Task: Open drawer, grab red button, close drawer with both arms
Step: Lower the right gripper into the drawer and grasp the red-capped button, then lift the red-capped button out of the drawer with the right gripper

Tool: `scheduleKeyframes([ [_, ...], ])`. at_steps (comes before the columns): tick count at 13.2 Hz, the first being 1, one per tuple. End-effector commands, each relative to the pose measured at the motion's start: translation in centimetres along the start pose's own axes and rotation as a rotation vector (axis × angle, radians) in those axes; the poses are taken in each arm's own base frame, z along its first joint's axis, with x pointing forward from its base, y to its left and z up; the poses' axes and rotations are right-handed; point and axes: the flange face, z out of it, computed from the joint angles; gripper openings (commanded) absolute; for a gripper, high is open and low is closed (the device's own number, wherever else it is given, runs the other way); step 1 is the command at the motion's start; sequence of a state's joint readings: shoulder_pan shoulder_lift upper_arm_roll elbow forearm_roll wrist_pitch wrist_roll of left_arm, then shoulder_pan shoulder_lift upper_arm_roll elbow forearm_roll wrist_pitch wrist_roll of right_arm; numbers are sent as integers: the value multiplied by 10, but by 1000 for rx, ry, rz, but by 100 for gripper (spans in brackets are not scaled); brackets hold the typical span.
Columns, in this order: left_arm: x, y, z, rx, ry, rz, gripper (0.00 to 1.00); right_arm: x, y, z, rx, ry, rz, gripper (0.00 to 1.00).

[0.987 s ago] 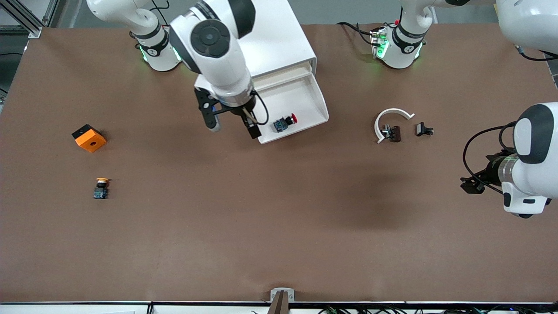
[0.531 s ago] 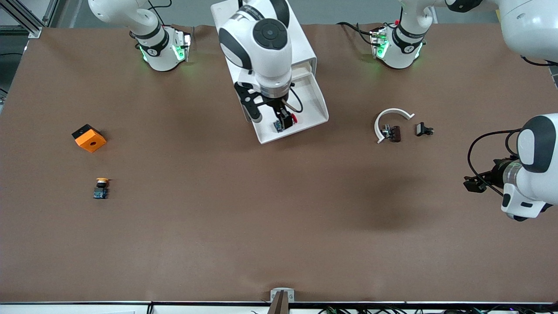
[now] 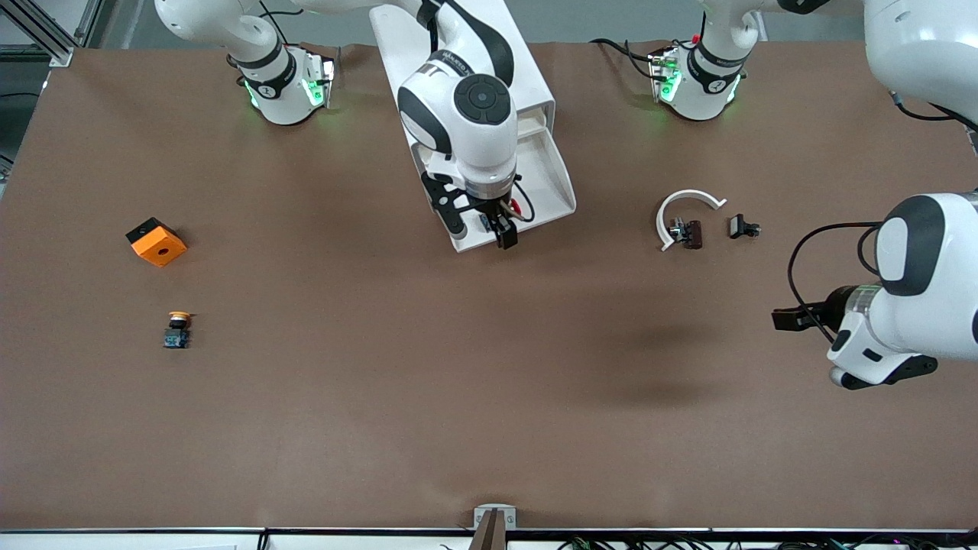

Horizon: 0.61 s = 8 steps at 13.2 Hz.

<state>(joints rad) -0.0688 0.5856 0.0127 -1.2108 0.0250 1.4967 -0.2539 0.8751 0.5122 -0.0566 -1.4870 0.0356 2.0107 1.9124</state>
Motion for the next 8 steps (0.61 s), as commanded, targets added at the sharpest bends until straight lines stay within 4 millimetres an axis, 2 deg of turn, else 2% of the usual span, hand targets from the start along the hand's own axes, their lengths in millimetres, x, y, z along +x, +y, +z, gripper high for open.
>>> scheduleKeyframes([
  [1,-20,12,16,-23,2,50,100,9,-6,12,-10,6,5,100],
  [3,-28,16,38,-20,-11,59,100,2,-3,24,-21,13,-5,100],
  [4,-30,17,43,-20,-13,62,100,-5,0,26,-19,13,-13,100],
  [6,-31,16,46,-18,-22,61,100,-20,6,26,-20,12,-29,100],
  [8,-31,16,47,-17,-26,59,100,-22,7,27,-27,14,-32,100],
])
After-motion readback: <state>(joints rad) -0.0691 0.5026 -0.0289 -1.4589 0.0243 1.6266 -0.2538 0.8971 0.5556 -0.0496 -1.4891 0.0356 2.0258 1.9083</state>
